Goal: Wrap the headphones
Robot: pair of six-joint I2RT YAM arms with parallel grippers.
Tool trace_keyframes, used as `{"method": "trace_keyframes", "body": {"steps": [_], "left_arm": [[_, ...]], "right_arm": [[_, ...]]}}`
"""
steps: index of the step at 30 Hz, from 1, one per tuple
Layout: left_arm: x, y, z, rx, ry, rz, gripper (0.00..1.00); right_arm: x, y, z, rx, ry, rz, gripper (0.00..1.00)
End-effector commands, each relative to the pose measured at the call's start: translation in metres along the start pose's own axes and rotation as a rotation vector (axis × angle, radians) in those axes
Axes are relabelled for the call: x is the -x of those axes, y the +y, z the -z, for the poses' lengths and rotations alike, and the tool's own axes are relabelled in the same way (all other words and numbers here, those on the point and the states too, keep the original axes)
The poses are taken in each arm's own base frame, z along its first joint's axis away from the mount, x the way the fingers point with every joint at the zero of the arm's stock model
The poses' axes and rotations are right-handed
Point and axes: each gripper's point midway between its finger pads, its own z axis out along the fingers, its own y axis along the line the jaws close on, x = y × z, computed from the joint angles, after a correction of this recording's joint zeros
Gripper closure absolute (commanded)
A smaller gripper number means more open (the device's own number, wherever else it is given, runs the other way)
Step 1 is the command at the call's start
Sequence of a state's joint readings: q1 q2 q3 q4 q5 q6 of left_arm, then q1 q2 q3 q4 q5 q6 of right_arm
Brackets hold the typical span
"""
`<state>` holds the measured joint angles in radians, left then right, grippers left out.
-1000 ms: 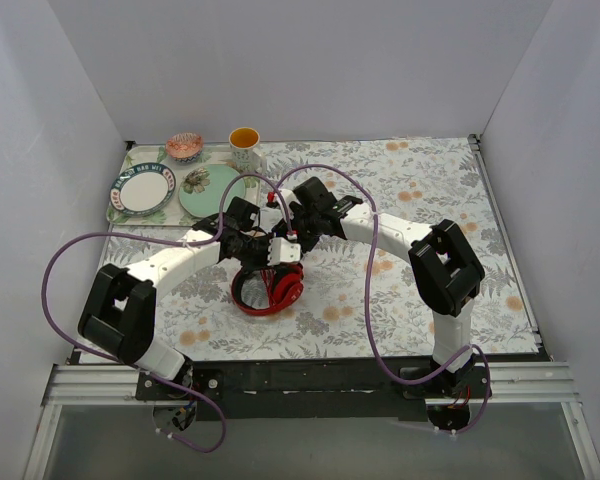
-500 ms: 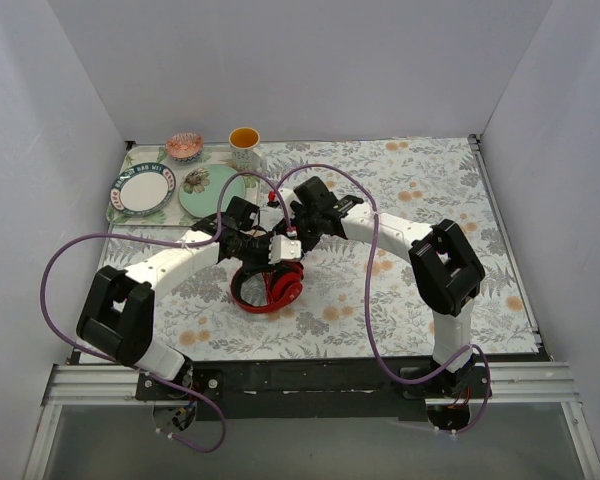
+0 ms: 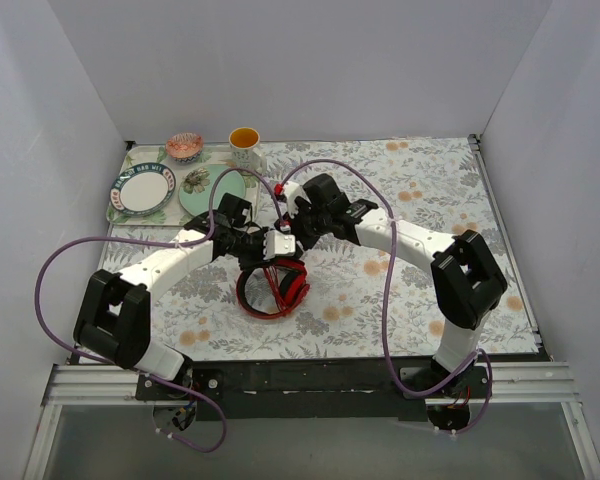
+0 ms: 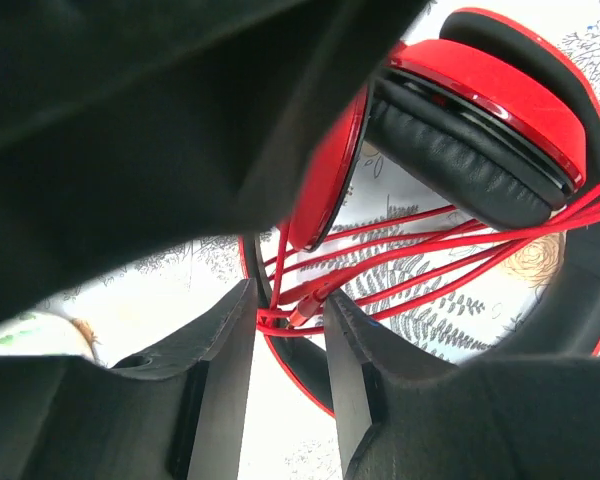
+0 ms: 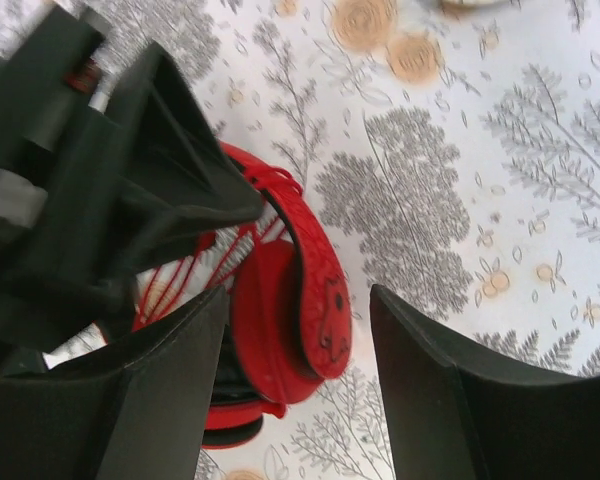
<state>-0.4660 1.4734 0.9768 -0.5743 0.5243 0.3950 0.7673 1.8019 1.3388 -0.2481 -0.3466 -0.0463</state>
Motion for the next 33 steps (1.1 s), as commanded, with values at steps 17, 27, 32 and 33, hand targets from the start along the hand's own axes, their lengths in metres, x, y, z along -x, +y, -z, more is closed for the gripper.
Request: {"method": "trace_keyframes", "body": {"steps": [17, 27, 32, 33], "left_arm": [[0.011, 0.015, 0.018, 0.074, -0.059, 0.003, 0.58], [0.017, 0.02, 0.027, 0.099, -0.068, -0.004, 0.53], [0.024, 0.024, 0.032, 0.116, -0.097, -0.004, 0.47], [0.026, 0.026, 0.033, 0.117, -0.103, 0.006, 0.46]], "right_arm": [[0.023, 0.056, -0.006, 0.191, -0.06, -0.074, 0.39], [0.013, 0.06, -0.016, 0.243, -0.005, -0.107, 0.43], [0.017, 0.056, -0.016, 0.222, -0.015, -0.102, 0.43], [0.016, 0.056, -0.017, 0.22, -0.011, -0.103, 0.44]]}}
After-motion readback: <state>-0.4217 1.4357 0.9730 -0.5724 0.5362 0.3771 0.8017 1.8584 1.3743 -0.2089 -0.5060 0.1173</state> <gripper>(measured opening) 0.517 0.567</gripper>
